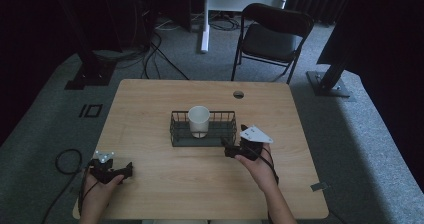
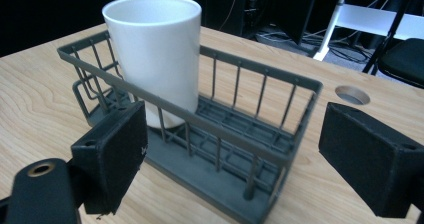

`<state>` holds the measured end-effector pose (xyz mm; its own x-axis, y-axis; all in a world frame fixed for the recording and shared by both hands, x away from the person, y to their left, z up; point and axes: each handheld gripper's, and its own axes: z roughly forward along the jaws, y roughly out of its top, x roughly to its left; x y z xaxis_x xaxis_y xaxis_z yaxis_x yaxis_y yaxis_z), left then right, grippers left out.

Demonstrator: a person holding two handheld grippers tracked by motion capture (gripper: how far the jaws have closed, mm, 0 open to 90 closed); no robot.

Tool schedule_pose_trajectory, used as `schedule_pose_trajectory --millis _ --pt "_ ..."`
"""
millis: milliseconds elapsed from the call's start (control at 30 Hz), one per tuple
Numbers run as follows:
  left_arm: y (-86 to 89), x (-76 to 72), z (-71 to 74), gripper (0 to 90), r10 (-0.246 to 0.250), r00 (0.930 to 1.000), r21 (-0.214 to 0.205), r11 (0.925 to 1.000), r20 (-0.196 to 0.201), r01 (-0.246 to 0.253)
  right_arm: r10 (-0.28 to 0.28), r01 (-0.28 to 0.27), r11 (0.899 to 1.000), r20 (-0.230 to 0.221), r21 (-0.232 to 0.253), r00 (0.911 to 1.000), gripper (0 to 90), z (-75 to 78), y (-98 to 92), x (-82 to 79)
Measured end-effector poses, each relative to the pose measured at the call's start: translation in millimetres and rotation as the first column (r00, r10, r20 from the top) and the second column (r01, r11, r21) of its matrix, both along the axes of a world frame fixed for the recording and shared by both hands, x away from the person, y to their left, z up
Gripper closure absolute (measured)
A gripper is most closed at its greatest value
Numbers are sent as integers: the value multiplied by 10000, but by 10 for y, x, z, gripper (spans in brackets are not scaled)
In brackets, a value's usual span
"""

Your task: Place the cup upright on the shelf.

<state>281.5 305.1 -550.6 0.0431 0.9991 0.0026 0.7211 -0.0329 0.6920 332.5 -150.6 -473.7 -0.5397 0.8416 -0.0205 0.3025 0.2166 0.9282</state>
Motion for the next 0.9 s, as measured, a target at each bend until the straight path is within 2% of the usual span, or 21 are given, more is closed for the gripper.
schedule_pose_trajectory --millis 367,733,900 --pt "0 0 0 27 -4 10000 5 10000 -5 4 -321 313 9992 -316 -247 9990 119 -182 -265 -68" --pt "0 0 0 27 -5 10000 7 10000 -5 5 -1012 1000 9948 -910 -184 9907 119 -387 -597 -90" --pt "0 0 0 27 -5 10000 6 10000 -3 5 -1093 1089 9940 -1101 -96 9879 119 -440 -696 -103"
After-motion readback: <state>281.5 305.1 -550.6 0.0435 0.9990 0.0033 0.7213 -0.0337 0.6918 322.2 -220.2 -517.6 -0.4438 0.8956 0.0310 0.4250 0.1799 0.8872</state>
